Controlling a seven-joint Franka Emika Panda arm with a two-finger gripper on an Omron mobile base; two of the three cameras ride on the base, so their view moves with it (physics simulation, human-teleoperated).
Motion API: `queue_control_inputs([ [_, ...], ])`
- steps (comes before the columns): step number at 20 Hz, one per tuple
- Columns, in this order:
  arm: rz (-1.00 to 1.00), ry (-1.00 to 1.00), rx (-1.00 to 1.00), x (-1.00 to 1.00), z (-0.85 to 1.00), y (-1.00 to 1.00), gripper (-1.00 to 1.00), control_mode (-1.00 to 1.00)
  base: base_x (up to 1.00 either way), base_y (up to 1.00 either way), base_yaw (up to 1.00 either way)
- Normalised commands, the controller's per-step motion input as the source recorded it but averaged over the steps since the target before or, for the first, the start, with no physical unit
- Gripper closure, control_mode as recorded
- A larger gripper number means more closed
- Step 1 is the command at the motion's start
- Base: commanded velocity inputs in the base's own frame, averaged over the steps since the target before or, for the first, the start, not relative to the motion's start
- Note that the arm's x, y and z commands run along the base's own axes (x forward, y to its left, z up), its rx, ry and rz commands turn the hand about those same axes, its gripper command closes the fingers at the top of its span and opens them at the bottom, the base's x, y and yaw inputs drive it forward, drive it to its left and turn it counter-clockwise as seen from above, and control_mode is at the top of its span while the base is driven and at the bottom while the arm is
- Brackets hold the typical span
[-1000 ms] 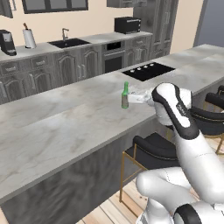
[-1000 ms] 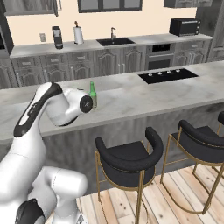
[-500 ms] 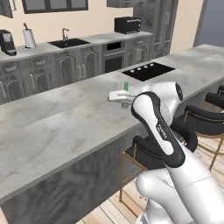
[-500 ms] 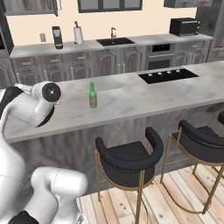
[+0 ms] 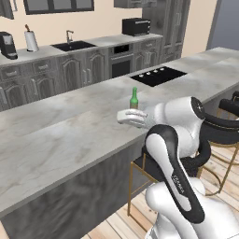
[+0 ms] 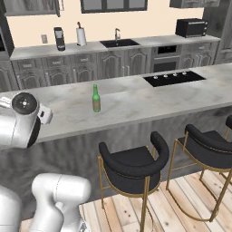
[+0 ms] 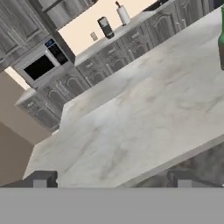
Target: Get the candle and the beer from the cabinet and move them to the dining counter.
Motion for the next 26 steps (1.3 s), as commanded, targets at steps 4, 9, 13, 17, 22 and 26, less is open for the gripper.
queue_control_inputs([
  [4, -0.12, 0.08, 0.0, -0.97, 0.07, -0.12, -1.0, -1.0, 0.0, 0.0, 0.0],
  [9, -0.14, 0.19, 0.0, -0.82, 0.32, 0.0, -1.0, -1.0, 0.0, 0.0, 0.0],
  [13, -0.16, 0.15, 0.0, -0.83, 0.27, 0.0, -1.0, -1.0, 0.0, 0.0, 0.0],
  [17, -0.07, 0.0, 0.0, -0.26, 0.04, 0.05, -1.0, -1.0, 0.0, 0.0, 0.0],
  [22, 0.0, 0.0, -0.01, 0.0, 0.0, 0.03, -1.0, -1.0, 0.0, 0.0, 0.0],
  [26, 0.0, -0.01, -0.02, -0.31, -0.19, 0.1, -1.0, -1.0, 0.0, 0.0, 0.0],
])
